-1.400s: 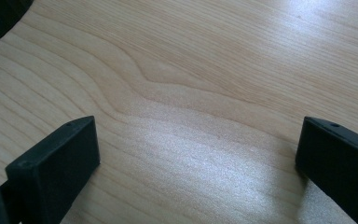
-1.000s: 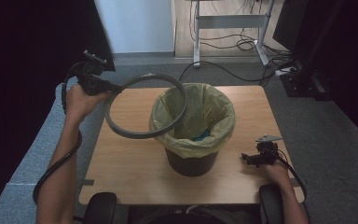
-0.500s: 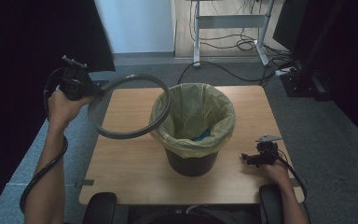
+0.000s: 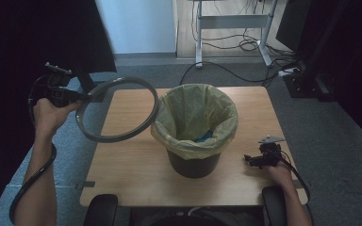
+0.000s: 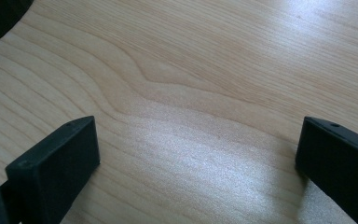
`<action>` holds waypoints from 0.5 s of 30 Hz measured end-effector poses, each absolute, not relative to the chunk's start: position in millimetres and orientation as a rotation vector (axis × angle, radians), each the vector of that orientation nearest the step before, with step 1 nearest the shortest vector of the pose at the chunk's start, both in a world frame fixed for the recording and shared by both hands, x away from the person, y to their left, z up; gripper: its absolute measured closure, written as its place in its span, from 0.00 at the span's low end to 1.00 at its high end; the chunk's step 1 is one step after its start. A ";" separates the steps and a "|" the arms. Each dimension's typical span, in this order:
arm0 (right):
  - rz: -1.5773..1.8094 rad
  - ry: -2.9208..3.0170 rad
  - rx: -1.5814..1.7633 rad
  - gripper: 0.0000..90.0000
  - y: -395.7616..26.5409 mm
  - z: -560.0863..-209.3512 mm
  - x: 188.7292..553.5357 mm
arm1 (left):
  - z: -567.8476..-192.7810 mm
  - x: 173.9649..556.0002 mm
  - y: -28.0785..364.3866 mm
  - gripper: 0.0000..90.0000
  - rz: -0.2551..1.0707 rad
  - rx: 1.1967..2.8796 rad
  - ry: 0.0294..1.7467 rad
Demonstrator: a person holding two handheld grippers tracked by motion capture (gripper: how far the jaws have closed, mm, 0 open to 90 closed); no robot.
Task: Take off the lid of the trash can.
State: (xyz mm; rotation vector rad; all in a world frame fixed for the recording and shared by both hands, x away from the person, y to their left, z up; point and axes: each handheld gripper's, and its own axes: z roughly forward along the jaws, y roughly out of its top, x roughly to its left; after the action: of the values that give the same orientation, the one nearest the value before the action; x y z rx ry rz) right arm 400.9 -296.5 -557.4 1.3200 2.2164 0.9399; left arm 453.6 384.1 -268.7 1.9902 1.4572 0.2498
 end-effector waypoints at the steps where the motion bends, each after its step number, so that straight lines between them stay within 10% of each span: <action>1: 0.939 2.215 1.321 0.00 -296.4 -557.4 400.8 | -269.3 452.7 386.4 0.87 0.252 1.986 1.461; 15: 0.938 2.212 1.323 0.00 -296.2 -557.4 400.4 | -293.0 449.3 401.8 0.87 0.262 1.969 1.513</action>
State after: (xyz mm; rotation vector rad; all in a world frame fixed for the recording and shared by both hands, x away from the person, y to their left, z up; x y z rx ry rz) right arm 400.4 -296.2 -557.4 1.3226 2.2125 0.9379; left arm 449.3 401.8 -293.0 1.9687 1.5126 0.2620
